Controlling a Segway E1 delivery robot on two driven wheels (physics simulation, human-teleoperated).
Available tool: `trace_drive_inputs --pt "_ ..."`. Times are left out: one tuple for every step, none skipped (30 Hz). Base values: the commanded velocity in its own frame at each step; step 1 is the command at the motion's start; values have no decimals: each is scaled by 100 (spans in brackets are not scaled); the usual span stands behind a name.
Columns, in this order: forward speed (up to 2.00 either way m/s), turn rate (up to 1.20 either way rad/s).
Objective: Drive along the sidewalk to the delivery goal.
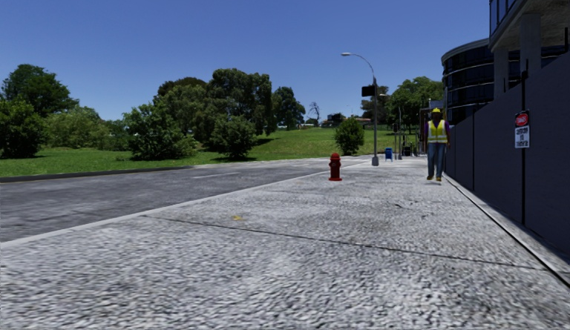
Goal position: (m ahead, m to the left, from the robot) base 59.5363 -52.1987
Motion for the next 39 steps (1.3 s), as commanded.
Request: trace_drive_inputs --pt "176 0" --pt "176 0" --pt "176 0" --pt "176 0" --pt "176 0" --pt "176 0" --pt "176 0" --pt "176 0" --pt "176 0" --pt "176 0" --pt "176 0" --pt "176 0" --pt "176 0" --pt "176 0" --pt "176 0" --pt "176 0" --pt "176 0" --pt "176 0" --pt "176 0" --pt "176 0" --pt "176 0" --pt "176 0" --pt "176 0" --pt "176 0" --pt "176 0" --pt "176 0" --pt "176 0" --pt "176 -5" --pt "176 -5" --pt "176 -13" --pt "176 -21" --pt "176 -30" --pt "176 -30" --pt "176 -43" --pt "176 -53" --pt "176 -57" --pt "176 -58" --pt "176 -58" --pt "176 -58"
